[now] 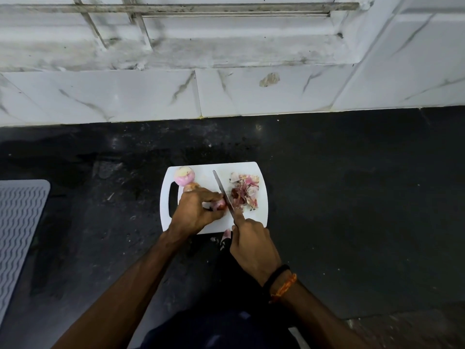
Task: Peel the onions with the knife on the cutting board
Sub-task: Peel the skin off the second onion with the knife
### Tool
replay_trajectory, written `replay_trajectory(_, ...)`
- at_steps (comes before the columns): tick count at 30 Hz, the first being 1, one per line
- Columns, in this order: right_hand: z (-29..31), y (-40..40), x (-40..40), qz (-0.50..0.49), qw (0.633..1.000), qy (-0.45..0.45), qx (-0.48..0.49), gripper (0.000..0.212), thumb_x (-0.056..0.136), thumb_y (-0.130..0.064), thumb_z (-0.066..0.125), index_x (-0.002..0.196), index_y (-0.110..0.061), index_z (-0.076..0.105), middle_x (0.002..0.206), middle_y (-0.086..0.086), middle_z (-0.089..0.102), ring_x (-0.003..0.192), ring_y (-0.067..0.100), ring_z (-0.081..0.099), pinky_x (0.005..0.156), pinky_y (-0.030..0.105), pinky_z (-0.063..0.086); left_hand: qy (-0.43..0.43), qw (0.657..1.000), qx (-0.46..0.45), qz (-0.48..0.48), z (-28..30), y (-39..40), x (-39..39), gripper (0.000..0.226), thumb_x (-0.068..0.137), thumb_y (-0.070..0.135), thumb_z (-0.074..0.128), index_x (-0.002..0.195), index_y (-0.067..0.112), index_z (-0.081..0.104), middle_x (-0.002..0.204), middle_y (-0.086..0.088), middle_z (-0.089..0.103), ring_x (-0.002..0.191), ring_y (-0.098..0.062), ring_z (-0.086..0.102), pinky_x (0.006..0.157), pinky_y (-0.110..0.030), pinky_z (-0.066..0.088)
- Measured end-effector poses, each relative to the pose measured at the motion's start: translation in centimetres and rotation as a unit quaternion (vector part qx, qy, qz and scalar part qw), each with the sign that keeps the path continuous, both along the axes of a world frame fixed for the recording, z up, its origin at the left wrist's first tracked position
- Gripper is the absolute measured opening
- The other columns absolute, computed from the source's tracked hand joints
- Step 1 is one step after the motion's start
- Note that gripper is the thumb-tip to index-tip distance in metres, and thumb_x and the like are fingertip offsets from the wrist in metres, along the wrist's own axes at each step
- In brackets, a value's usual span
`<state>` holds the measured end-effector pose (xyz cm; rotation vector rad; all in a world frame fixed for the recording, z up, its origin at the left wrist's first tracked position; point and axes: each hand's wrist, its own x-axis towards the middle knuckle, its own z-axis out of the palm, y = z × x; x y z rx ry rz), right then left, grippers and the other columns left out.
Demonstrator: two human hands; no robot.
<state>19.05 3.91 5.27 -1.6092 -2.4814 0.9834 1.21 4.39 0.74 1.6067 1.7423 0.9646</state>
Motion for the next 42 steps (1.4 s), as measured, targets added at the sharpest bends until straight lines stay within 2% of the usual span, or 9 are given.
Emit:
replay_trajectory(5,0.4,-1.1,1.1,0.013,0.999,-0.007,-0.029,0.052,0.104,-0.022,0.039,0.154,-0.015,0.026,0.119,0.008,0.061,0.106,0.024,0.059,0.095,0.037,0.044,0.008,1.0,0.006,0.0,-0.2,0.1,0.1,0.009,0.075,0.008,0.084,0.082,0.009,0.078,0.078,0.001,0.075,0.075,-0.015,0.066,0.072,-0.033,0.052)
replay_trajectory(8,0.0,-0.5,0.8,0.004,1.0,0.001,-0.019,0.05,0.103,-0.02,0.041,0.152,-0.015,0.03,0.116,0.01,0.063,0.105,0.026,0.06,0.093,0.038,0.045,0.03,0.999,0.011,-0.016,-0.5,0.2,0.3,0.007,0.076,0.014,0.082,0.079,0.014,0.076,0.075,0.004,0.071,0.071,-0.014,0.064,0.07,-0.039,0.051)
replay_trajectory(15,-0.5,-1.3,1.8,-0.018,0.999,0.043,-0.025,0.049,0.101,-0.02,0.041,0.149,-0.018,0.037,0.107,0.009,0.065,0.093,0.027,0.063,0.089,0.044,0.052,0.035,0.999,-0.006,0.006,-1.4,-0.7,0.3,0.026,0.07,0.026,0.08,0.092,0.014,0.078,0.091,0.001,0.074,0.088,-0.017,0.068,0.072,-0.039,0.059)
replay_trajectory(23,-0.6,-0.5,0.6,-0.013,0.997,0.071,-0.015,0.044,0.102,-0.019,0.043,0.146,-0.016,0.039,0.111,0.009,0.064,0.1,0.025,0.062,0.094,0.043,0.051,0.149,0.988,0.036,0.01,-1.6,-0.7,0.1,0.024,0.072,0.011,0.087,0.091,0.011,0.072,0.099,-0.003,0.065,0.089,-0.021,0.062,0.068,-0.041,0.059)
replay_trajectory(27,-1.0,-0.6,0.7,-0.015,0.998,0.066,-0.017,0.046,0.103,-0.022,0.043,0.149,-0.017,0.037,0.119,0.008,0.063,0.106,0.023,0.06,0.098,0.042,0.049,0.113,0.993,0.041,0.018,-1.7,-1.0,0.0,0.02,0.078,0.016,0.085,0.095,0.015,0.074,0.106,0.002,0.066,0.098,-0.014,0.062,0.077,-0.032,0.059)
replay_trajectory(30,-0.9,-0.4,1.0,-0.012,0.998,0.059,-0.021,0.047,0.104,-0.023,0.043,0.15,-0.018,0.035,0.119,0.007,0.062,0.107,0.022,0.059,0.099,0.041,0.049,0.081,0.995,0.048,0.023,-1.2,-1.0,0.4,0.012,0.085,0.009,0.078,0.095,0.012,0.074,0.098,0.005,0.072,0.094,-0.01,0.065,0.077,-0.036,0.06)
replay_trajectory(37,-0.9,-0.5,0.7,-0.012,0.999,0.048,-0.011,0.05,0.105,-0.024,0.039,0.153,-0.017,0.03,0.112,0.009,0.062,0.101,0.024,0.059,0.094,0.039,0.048,0.032,0.998,0.006,0.06,-0.9,-1.0,0.7,0.023,0.086,0.007,0.076,0.108,0.013,0.073,0.093,0.013,0.072,0.089,-0.006,0.068,0.081,-0.03,0.06)
replay_trajectory(40,-1.3,-0.5,0.4,-0.011,0.998,0.057,-0.019,0.05,0.104,-0.023,0.041,0.153,-0.016,0.032,0.109,0.009,0.063,0.098,0.024,0.06,0.093,0.043,0.05,0.044,0.997,0.021,0.052,-0.6,-1.0,0.7,0.022,0.082,0.003,0.078,0.101,0.013,0.074,0.091,0.013,0.07,0.089,-0.007,0.064,0.077,-0.019,0.057)
replay_trajectory(42,-1.5,-0.4,0.3,-0.015,0.998,0.061,-0.017,0.051,0.104,-0.022,0.041,0.153,-0.015,0.032,0.109,0.009,0.063,0.099,0.024,0.06,0.093,0.043,0.05,0.048,0.998,0.019,0.043,-0.5,-0.8,0.6,0.02,0.081,0.0,0.078,0.095,0.013,0.075,0.089,0.013,0.071,0.088,-0.006,0.063,0.076,-0.018,0.055)
